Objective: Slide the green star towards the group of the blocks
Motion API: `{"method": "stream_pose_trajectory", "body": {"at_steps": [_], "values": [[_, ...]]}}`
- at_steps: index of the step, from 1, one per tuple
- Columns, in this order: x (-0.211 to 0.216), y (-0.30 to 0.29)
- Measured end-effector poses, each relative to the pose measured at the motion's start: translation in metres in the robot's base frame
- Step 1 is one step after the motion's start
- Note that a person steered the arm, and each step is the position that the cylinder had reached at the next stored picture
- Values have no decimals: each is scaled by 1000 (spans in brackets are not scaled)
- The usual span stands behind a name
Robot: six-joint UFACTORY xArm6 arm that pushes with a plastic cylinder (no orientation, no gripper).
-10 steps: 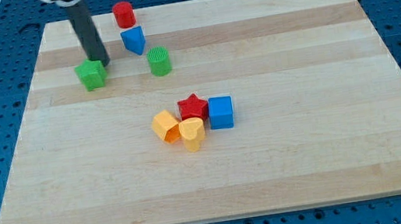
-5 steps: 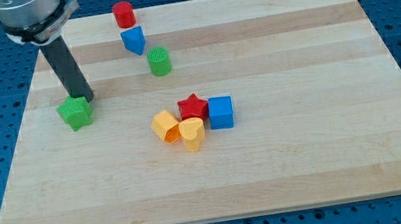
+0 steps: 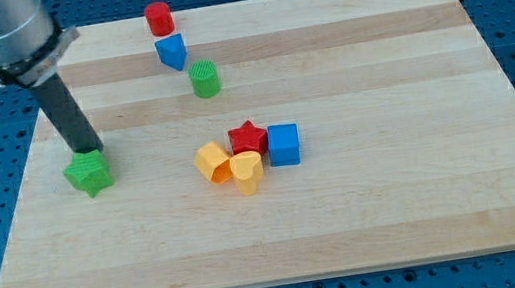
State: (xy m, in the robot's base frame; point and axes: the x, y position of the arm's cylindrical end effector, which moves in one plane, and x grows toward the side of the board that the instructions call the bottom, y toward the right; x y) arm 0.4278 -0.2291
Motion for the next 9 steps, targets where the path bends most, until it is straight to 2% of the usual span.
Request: {"method": "stream_pose_trajectory", "body": {"at_steps": [1, 2, 3, 4, 5, 7, 9], "values": [[-13, -24], [0, -31], [44, -30], [52, -12], [51, 6], [12, 38], [23, 79]]}}
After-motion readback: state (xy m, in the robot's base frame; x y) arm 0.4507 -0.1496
